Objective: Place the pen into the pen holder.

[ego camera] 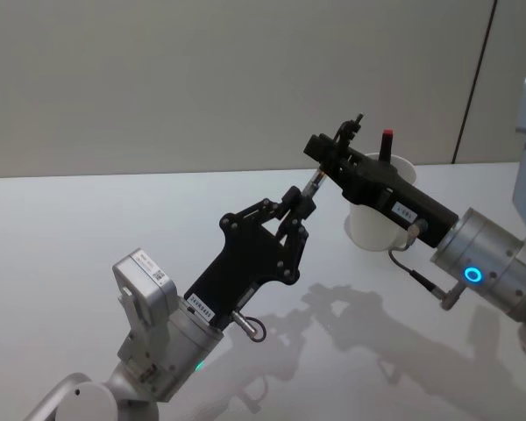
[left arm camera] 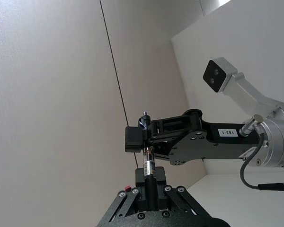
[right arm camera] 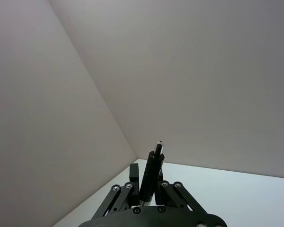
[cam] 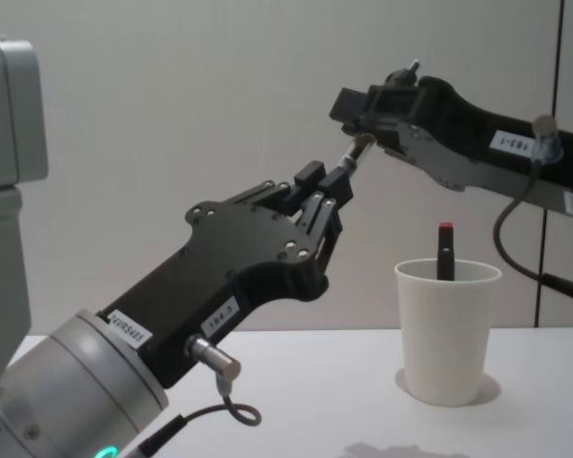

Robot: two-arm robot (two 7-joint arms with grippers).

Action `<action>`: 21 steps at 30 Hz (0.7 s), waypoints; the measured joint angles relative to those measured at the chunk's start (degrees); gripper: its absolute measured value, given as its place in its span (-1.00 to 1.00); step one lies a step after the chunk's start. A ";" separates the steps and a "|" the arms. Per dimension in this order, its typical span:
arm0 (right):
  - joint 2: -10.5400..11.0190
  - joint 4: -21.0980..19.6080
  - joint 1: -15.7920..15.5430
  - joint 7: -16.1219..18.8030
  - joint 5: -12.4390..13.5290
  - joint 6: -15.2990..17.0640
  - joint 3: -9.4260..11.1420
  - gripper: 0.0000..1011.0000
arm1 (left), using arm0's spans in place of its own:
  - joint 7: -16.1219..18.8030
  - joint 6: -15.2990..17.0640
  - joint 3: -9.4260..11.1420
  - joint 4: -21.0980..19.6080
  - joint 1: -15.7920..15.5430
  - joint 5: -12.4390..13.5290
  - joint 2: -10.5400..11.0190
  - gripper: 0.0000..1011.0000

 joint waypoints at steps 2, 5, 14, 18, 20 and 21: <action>0.00 0.00 0.00 0.00 0.00 0.00 0.00 -0.70 | 0.00 0.00 0.00 0.00 0.00 0.00 0.00 -0.76; 0.00 0.00 0.00 -0.03 -0.01 0.00 0.00 -0.70 | 0.00 -0.01 0.00 0.00 0.00 0.00 0.00 -0.75; 0.00 0.00 0.00 -0.06 -0.04 -0.01 0.00 -0.70 | 0.00 -0.03 0.00 0.00 0.00 0.00 0.00 -0.76; 0.00 0.00 0.00 -0.07 -0.05 -0.01 0.00 -0.70 | 0.00 -0.04 0.00 0.00 0.00 0.00 0.00 -0.76; 0.00 0.00 0.00 -0.07 -0.05 -0.01 0.00 -0.70 | 0.00 -0.04 0.00 0.00 0.00 0.00 0.00 -0.75; 0.00 0.00 0.00 -0.07 -0.05 -0.01 0.00 -0.70 | 0.00 -0.04 0.00 0.00 0.00 0.00 0.00 -0.76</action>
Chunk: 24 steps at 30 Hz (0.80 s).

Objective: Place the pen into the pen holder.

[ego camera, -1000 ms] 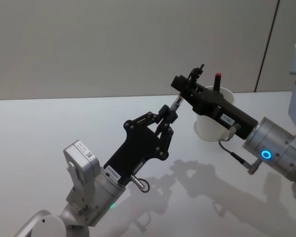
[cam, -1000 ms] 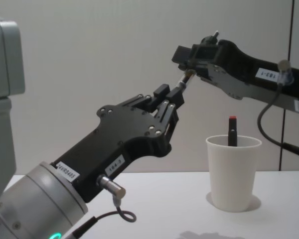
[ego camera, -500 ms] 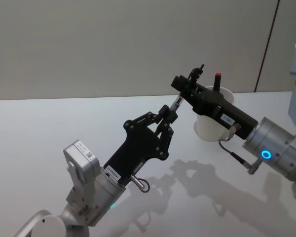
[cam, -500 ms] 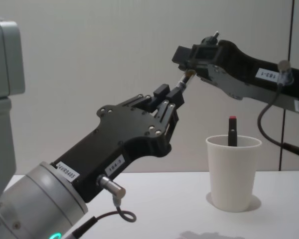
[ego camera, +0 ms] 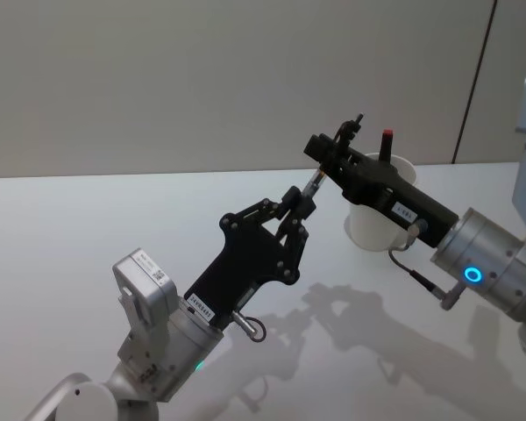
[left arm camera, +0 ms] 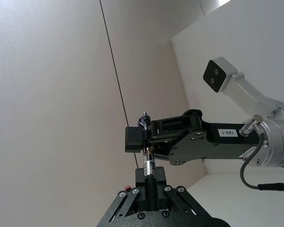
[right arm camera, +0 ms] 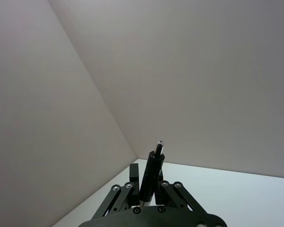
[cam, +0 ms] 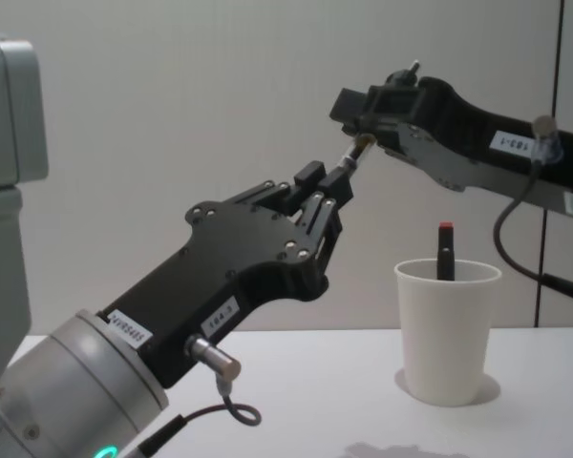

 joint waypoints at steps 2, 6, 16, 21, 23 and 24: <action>0.00 0.00 0.00 0.00 0.00 0.00 0.00 -0.70 | 0.00 0.00 0.00 0.00 0.00 0.00 0.00 -0.76; 0.00 0.00 0.00 0.00 0.00 0.00 0.00 -0.70 | 0.00 0.00 0.00 0.00 0.00 0.00 0.00 -0.76; 0.00 0.00 0.00 0.00 0.00 0.00 0.00 -0.70 | 0.00 0.00 0.00 0.00 0.00 0.00 0.00 -0.76; 0.00 0.00 0.00 0.00 0.00 0.00 0.00 -0.70 | 0.00 0.00 0.00 0.00 0.00 0.00 0.00 -0.76; 0.00 0.00 0.00 0.00 0.00 0.00 0.00 -0.70 | 0.00 0.00 0.00 0.00 0.00 0.00 0.00 -0.76; 0.00 0.00 0.00 0.00 0.00 0.00 0.00 -0.70 | 0.00 0.00 0.00 0.00 0.00 0.00 0.00 -0.76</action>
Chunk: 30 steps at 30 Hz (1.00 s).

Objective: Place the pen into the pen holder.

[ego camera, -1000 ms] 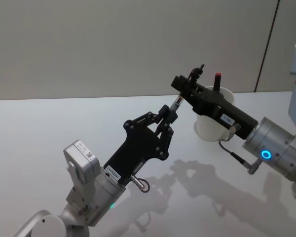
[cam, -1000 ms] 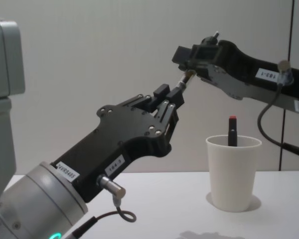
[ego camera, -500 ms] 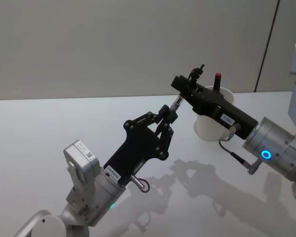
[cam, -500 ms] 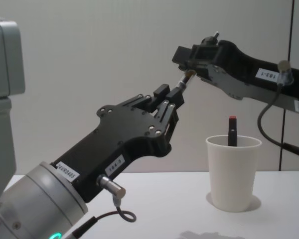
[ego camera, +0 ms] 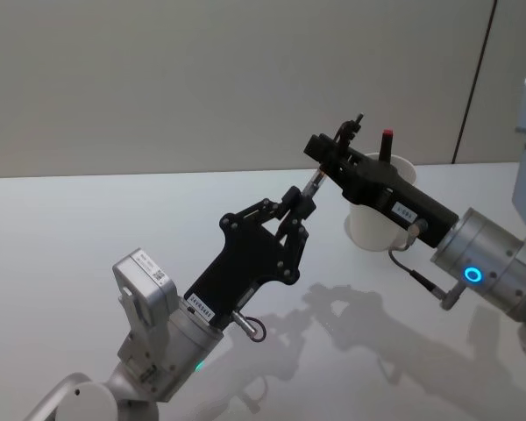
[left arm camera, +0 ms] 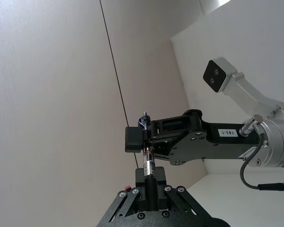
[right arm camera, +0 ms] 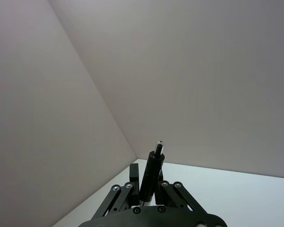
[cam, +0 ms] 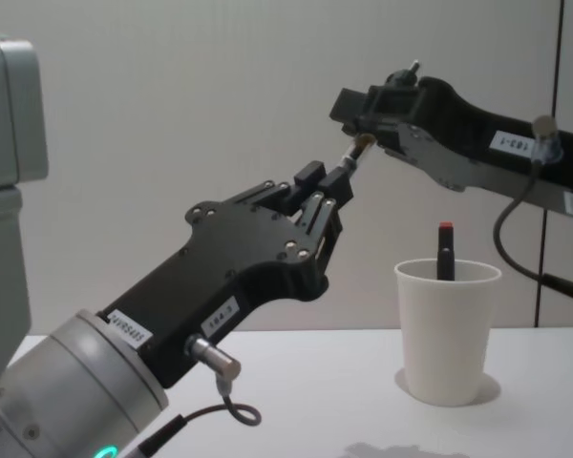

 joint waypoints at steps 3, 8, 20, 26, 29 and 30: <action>0.00 0.00 0.00 0.00 0.00 0.00 0.00 -0.70 | 0.00 0.00 0.00 0.00 0.00 0.00 0.00 -0.76; 0.00 0.00 0.00 0.00 0.00 0.00 0.00 -0.70 | 0.00 0.00 0.00 0.00 0.00 0.00 0.00 -0.76; 0.00 0.00 0.00 0.01 0.00 0.00 0.00 -0.70 | 0.00 0.00 0.00 0.00 0.00 0.00 0.00 -0.76; 0.00 0.00 0.00 0.00 0.00 0.00 0.00 -0.70 | 0.00 0.00 0.00 0.00 0.00 0.00 0.00 -0.76; 0.00 0.00 0.00 0.00 0.00 0.00 0.00 -0.70 | 0.00 0.00 0.00 0.00 0.00 0.00 0.00 -0.76; 0.00 0.00 0.00 0.00 0.00 0.00 0.00 -0.70 | 0.00 0.00 0.00 0.00 0.00 0.00 0.00 -0.76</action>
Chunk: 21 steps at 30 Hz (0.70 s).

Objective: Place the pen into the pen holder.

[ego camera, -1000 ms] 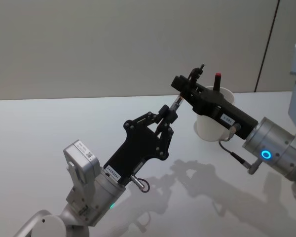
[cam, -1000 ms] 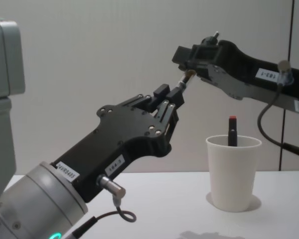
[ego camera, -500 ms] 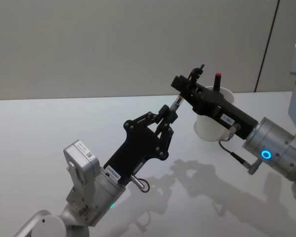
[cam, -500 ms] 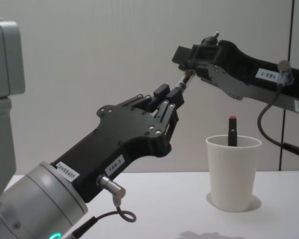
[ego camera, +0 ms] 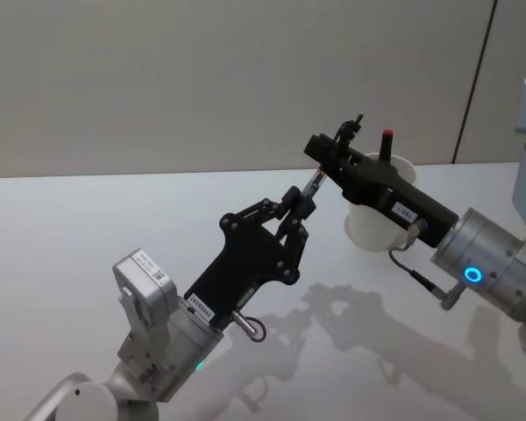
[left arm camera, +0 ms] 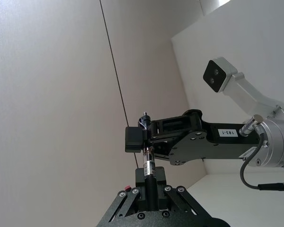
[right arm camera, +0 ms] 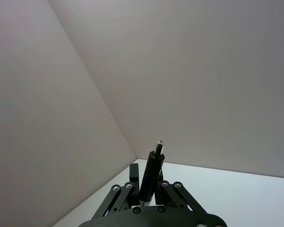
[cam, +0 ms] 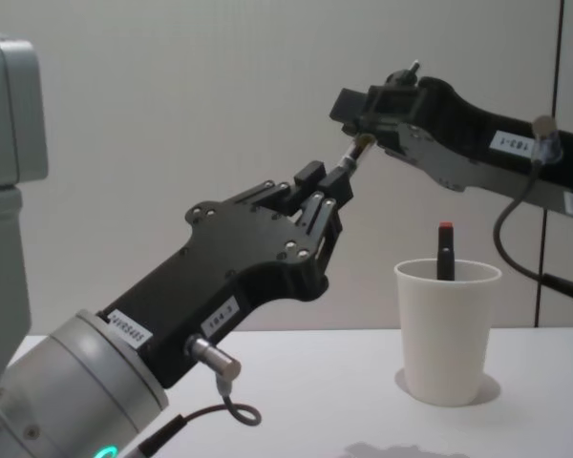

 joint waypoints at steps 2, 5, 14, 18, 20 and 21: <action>0.00 0.00 0.00 0.00 0.00 0.00 0.00 -0.70 | 0.00 0.00 0.00 0.00 0.00 0.00 0.00 -0.76; 0.00 0.00 0.00 0.00 0.00 0.00 0.00 -0.70 | 0.00 0.00 0.00 0.00 0.00 0.00 0.00 -0.76; 0.00 0.00 0.00 0.00 0.00 0.00 0.00 -0.70 | 0.00 0.00 0.00 0.00 0.00 0.00 0.00 -0.76; 0.00 0.00 0.00 0.00 0.00 0.00 0.00 -0.70 | 0.00 0.00 0.00 0.00 0.00 0.00 0.00 -0.76; 0.00 0.00 0.00 0.00 0.00 0.00 0.00 -0.70 | 0.00 0.00 0.00 0.00 0.00 0.00 0.00 -0.76; 0.00 0.00 0.00 0.00 0.00 0.00 0.00 -0.70 | 0.00 0.00 0.00 0.00 0.00 0.00 0.00 -0.76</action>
